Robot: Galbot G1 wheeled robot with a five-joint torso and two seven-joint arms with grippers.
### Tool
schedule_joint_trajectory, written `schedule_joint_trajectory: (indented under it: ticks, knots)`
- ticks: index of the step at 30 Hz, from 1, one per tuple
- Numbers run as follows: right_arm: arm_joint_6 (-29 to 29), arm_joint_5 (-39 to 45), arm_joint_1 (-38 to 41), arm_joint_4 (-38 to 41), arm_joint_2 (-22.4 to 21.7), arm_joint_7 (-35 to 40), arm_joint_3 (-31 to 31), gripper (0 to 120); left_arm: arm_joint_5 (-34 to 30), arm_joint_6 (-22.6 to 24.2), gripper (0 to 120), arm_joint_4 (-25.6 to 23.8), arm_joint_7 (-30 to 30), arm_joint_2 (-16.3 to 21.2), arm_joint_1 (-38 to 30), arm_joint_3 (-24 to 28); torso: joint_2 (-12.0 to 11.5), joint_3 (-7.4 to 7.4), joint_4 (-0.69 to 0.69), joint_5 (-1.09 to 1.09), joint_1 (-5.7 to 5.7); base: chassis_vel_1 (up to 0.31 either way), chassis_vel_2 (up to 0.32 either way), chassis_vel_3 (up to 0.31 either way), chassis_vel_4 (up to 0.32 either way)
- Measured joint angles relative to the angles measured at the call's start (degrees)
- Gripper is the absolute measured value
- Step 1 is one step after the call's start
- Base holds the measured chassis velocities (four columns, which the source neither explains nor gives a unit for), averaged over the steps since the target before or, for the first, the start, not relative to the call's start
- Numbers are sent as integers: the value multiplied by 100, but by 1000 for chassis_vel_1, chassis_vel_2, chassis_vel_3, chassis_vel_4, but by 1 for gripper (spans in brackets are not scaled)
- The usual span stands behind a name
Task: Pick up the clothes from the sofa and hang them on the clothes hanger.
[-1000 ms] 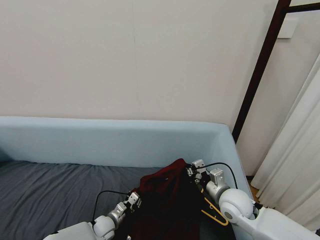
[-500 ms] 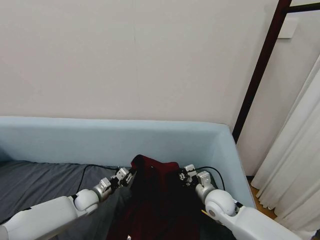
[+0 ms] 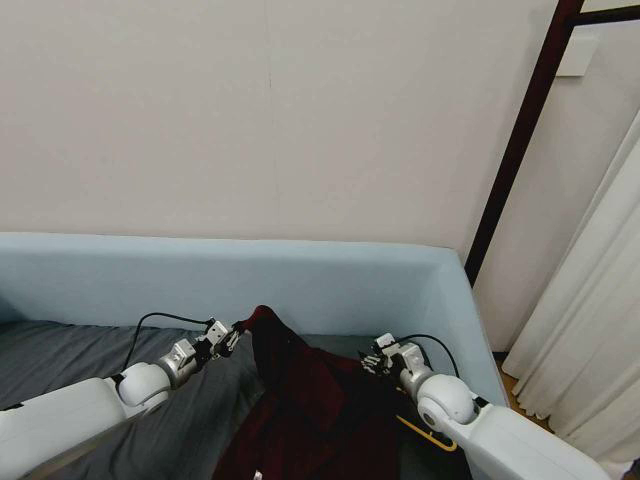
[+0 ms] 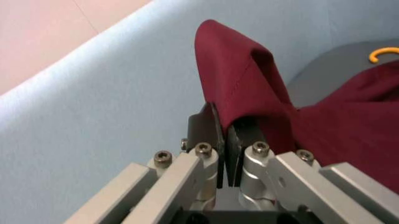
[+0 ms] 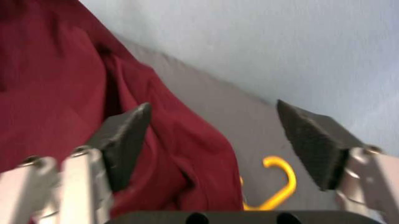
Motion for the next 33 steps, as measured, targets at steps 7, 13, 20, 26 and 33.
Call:
schedule_joint_trajectory:
  ticks: [7,13,20,26,33]
  knots:
    - [-159,-498,-193,-964,248,-500,563,100,116,-25,0,-258,-20,189,436,-111,0,0,2,2,0,0,0,0,0]
    - [-33,-1064,-348,-1492,178,-932,519,100,235,-83,0,-396,-25,223,815,-188,0,-1,1,0,0,0,0,0,0]
    - [106,-1355,-347,-1877,99,-1234,376,100,284,-110,0,-414,-32,178,875,-206,0,0,2,0,0,0,0,0,0]
    - [296,-1401,-221,-2356,149,-1489,203,95,277,-141,0,-372,-36,100,844,-228,0,-1,-2,0,0,0,0,0,0]
    - [262,-1088,-123,-2663,385,-1850,245,68,289,-184,0,-361,-35,64,969,-228,0,0,2,-1,0,0,0,0,0]
